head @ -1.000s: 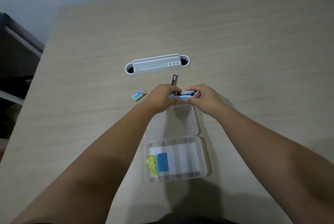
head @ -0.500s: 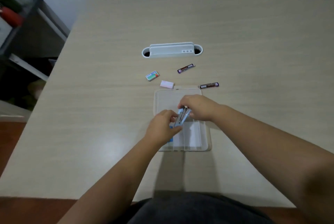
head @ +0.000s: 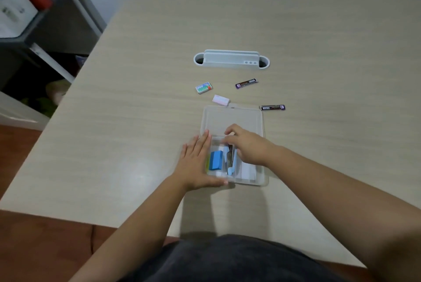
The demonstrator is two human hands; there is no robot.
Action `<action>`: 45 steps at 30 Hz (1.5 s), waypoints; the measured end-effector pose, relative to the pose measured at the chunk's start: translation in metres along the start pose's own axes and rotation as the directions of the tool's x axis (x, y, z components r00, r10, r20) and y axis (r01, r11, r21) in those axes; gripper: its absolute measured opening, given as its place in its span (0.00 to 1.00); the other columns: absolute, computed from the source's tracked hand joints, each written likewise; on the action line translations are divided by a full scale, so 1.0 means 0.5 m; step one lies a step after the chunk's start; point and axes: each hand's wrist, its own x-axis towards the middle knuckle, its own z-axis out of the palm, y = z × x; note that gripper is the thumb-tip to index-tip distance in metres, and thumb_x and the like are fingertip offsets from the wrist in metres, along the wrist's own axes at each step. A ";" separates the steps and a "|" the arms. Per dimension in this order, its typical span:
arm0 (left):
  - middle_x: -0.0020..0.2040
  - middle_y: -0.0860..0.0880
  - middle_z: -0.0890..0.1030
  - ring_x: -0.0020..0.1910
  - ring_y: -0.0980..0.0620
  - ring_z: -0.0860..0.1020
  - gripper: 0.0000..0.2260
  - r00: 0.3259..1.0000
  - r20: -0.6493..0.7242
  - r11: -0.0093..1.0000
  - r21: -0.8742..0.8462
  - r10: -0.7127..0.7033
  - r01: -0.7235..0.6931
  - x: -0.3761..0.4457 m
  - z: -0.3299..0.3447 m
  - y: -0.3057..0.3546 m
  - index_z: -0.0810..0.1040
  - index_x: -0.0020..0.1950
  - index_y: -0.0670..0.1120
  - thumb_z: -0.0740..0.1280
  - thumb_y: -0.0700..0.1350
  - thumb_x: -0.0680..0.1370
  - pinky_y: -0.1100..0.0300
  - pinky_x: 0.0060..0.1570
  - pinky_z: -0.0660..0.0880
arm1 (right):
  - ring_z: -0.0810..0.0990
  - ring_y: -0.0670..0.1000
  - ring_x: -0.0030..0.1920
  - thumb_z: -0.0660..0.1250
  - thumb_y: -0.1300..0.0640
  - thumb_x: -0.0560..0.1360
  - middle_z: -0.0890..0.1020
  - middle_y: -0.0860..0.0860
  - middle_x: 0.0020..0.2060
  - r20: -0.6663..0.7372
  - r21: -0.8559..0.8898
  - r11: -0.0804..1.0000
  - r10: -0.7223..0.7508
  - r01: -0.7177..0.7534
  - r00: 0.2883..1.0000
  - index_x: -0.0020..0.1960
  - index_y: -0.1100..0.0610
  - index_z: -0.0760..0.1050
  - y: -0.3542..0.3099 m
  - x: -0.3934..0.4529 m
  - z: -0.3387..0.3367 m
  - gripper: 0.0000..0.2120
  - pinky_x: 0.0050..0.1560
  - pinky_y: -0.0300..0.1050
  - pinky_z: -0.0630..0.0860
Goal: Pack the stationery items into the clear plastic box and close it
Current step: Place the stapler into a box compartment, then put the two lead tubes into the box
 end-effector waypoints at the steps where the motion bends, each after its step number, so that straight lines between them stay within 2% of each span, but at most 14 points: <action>1: 0.79 0.58 0.34 0.79 0.50 0.37 0.60 1.000 -0.005 1.000 -0.002 0.000 0.000 0.001 0.001 0.000 0.35 0.78 0.52 0.64 0.78 0.60 0.43 0.77 0.40 | 0.74 0.53 0.59 0.61 0.67 0.72 0.66 0.50 0.67 -0.045 0.059 0.998 0.032 -0.029 0.998 0.69 0.49 0.68 0.002 -0.006 0.005 0.27 0.56 0.49 0.76; 3: 0.79 0.58 0.35 0.79 0.50 0.38 0.60 1.000 -0.011 1.000 -0.013 -0.003 0.003 0.002 0.002 0.000 0.35 0.79 0.53 0.64 0.77 0.60 0.43 0.77 0.41 | 0.71 0.53 0.62 0.61 0.63 0.74 0.68 0.51 0.66 -0.138 0.096 0.994 0.066 -0.053 0.988 0.70 0.49 0.67 0.010 -0.018 0.011 0.25 0.61 0.50 0.73; 6: 0.79 0.59 0.35 0.79 0.50 0.38 0.60 1.000 -0.008 1.000 -0.024 -0.005 0.004 0.002 0.001 0.000 0.36 0.79 0.53 0.64 0.77 0.60 0.44 0.77 0.41 | 0.70 0.54 0.66 0.59 0.52 0.76 0.71 0.50 0.68 -0.195 -0.055 0.998 0.029 -0.040 0.980 0.68 0.48 0.70 0.018 -0.041 0.018 0.20 0.66 0.54 0.69; 9: 0.79 0.59 0.35 0.79 0.50 0.38 0.59 1.000 -0.008 1.000 -0.031 0.000 0.000 0.001 0.002 -0.001 0.36 0.79 0.53 0.64 0.77 0.61 0.44 0.77 0.43 | 0.71 0.54 0.68 0.53 0.46 0.77 0.71 0.50 0.71 -0.168 -0.222 0.974 -0.088 0.050 0.982 0.70 0.50 0.69 0.010 -0.067 0.053 0.23 0.68 0.54 0.69; 11: 0.79 0.58 0.36 0.80 0.50 0.39 0.59 1.000 -0.009 0.999 -0.036 0.002 -0.003 0.003 0.004 -0.001 0.36 0.79 0.53 0.64 0.77 0.61 0.44 0.77 0.44 | 0.64 0.53 0.74 0.50 0.44 0.78 0.64 0.49 0.75 -0.128 -0.261 0.965 -0.046 0.011 0.991 0.74 0.49 0.61 0.002 -0.081 0.086 0.26 0.73 0.55 0.63; 14: 0.79 0.58 0.36 0.80 0.50 0.39 0.60 1.000 -0.001 0.999 -0.034 0.001 -0.001 0.005 0.003 0.000 0.36 0.79 0.53 0.64 0.78 0.60 0.44 0.77 0.44 | 0.48 0.51 0.78 0.44 0.40 0.79 0.50 0.46 0.78 -0.079 -0.236 0.969 0.060 -0.077 0.995 0.77 0.49 0.48 -0.005 -0.091 0.121 0.29 0.76 0.56 0.46; 19: 0.79 0.58 0.34 0.79 0.49 0.37 0.60 1.000 0.009 1.000 -0.011 -0.003 0.003 0.009 0.006 -0.005 0.34 0.78 0.53 0.62 0.79 0.60 0.44 0.77 0.42 | 0.44 0.49 0.78 0.41 0.39 0.78 0.47 0.44 0.78 -0.061 -0.197 0.976 0.078 -0.089 0.995 0.77 0.48 0.47 -0.013 -0.086 0.110 0.30 0.76 0.56 0.40; 21: 0.79 0.58 0.34 0.79 0.49 0.35 0.60 1.000 0.006 1.000 0.016 0.005 -0.005 0.011 0.004 -0.005 0.34 0.78 0.53 0.62 0.79 0.60 0.43 0.77 0.40 | 0.46 0.48 0.78 0.40 0.39 0.77 0.50 0.43 0.78 -0.104 -0.086 0.990 0.104 -0.113 0.989 0.77 0.46 0.51 -0.009 -0.086 0.098 0.30 0.76 0.55 0.41; 24: 0.80 0.58 0.39 0.79 0.49 0.36 0.56 1.000 -0.014 0.999 -0.032 -0.003 0.003 0.009 -0.010 -0.005 0.39 0.79 0.54 0.60 0.78 0.61 0.43 0.77 0.38 | 0.55 0.50 0.77 0.43 0.40 0.76 0.59 0.45 0.77 -0.274 0.110 0.976 0.214 -0.190 0.938 0.74 0.46 0.60 0.018 -0.084 0.078 0.29 0.75 0.52 0.49; 27: 0.80 0.58 0.46 0.79 0.50 0.41 0.44 0.995 -0.096 0.993 -0.119 -0.026 0.014 0.040 -0.043 -0.002 0.46 0.79 0.56 0.55 0.74 0.70 0.45 0.77 0.42 | 0.63 0.56 0.73 0.54 0.50 0.77 0.66 0.52 0.73 -0.403 0.209 0.933 0.355 -0.293 0.844 0.70 0.52 0.68 0.077 -0.053 0.035 0.22 0.73 0.52 0.57; 30: 0.80 0.56 0.51 0.79 0.48 0.47 0.34 0.986 -0.161 0.996 -0.087 -0.043 0.029 0.111 -0.090 0.002 0.52 0.79 0.55 0.55 0.67 0.76 0.47 0.76 0.46 | 0.60 0.58 0.73 0.60 0.62 0.74 0.63 0.54 0.75 -0.327 0.214 0.857 0.515 -0.469 0.792 0.70 0.53 0.67 0.135 -0.016 -0.019 0.24 0.74 0.52 0.58; 34: 0.78 0.53 0.58 0.76 0.45 0.54 0.26 0.976 -0.213 0.999 0.000 -0.041 0.042 0.216 -0.151 0.000 0.62 0.76 0.55 0.60 0.59 0.78 0.46 0.73 0.54 | 0.57 0.57 0.74 0.58 0.64 0.72 0.59 0.51 0.76 -0.222 0.197 0.774 0.633 -0.602 0.742 0.71 0.49 0.64 0.190 0.008 -0.071 0.29 0.73 0.52 0.58; 40: 0.73 0.53 0.66 0.72 0.43 0.59 0.19 0.982 -0.183 0.995 0.090 0.050 -0.034 0.344 -0.206 0.030 0.72 0.69 0.56 0.62 0.54 0.78 0.49 0.69 0.59 | 0.64 0.57 0.70 0.59 0.63 0.72 0.65 0.51 0.73 -0.192 0.129 0.788 0.616 -0.602 0.764 0.69 0.47 0.68 0.239 0.031 -0.089 0.27 0.69 0.51 0.62; 45: 0.69 0.52 0.70 0.69 0.42 0.63 0.18 0.986 -0.163 0.998 0.057 0.022 -0.012 0.436 -0.195 0.066 0.75 0.67 0.55 0.63 0.51 0.77 0.49 0.67 0.61 | 0.70 0.57 0.63 0.65 0.58 0.73 0.73 0.52 0.63 -0.279 0.172 0.786 0.617 -0.594 0.736 0.62 0.49 0.76 0.269 0.046 -0.089 0.17 0.64 0.50 0.67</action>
